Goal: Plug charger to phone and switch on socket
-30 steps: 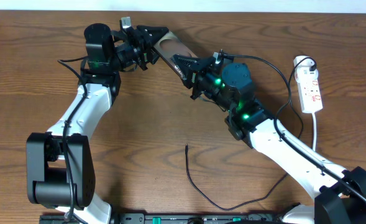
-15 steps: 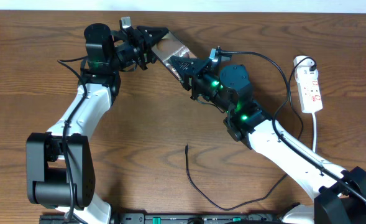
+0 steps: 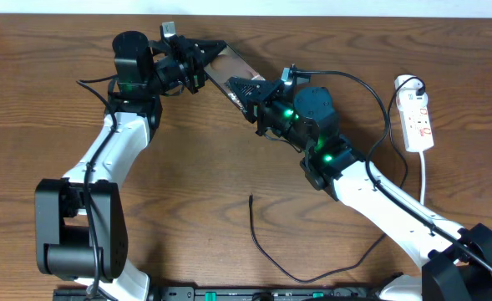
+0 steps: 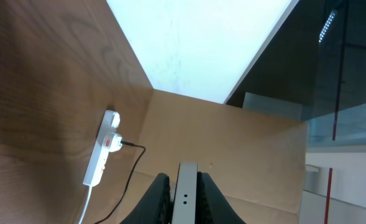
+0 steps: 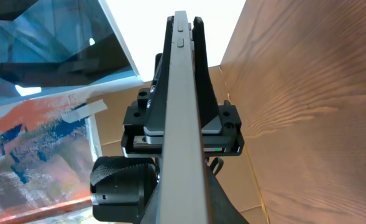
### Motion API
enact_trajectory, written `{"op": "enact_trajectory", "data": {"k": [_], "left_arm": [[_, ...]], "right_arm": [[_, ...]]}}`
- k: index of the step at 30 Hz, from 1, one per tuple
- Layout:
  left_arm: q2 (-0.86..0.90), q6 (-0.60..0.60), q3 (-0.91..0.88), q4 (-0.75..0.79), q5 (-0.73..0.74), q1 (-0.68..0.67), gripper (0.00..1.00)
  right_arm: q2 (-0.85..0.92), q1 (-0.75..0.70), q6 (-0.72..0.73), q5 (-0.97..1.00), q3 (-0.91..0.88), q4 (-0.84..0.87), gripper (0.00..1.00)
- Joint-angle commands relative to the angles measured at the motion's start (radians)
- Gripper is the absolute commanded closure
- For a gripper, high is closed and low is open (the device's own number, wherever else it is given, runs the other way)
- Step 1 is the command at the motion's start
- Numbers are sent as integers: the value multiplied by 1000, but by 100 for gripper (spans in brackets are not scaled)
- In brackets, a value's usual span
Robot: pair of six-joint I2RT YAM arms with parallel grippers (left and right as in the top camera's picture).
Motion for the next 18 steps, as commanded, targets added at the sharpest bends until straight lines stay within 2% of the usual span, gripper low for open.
{"op": "enact_trajectory", "data": {"k": [1, 4, 6, 17, 18], "left_arm": [[-24, 6, 21, 1, -7, -5, 87], [-24, 6, 21, 1, -8, -8, 87], [-24, 6, 21, 1, -10, -8, 92], [-24, 18, 21, 1, -18, -8, 93], [-24, 18, 21, 1, -18, -8, 93]], "right_arm": [[-6, 10, 13, 11, 21, 29, 99], [-6, 10, 14, 11, 21, 29, 99], [-6, 11, 14, 11, 21, 28, 99], [-6, 17, 18, 12, 21, 29, 99], [-6, 17, 17, 12, 21, 28, 95]]}}
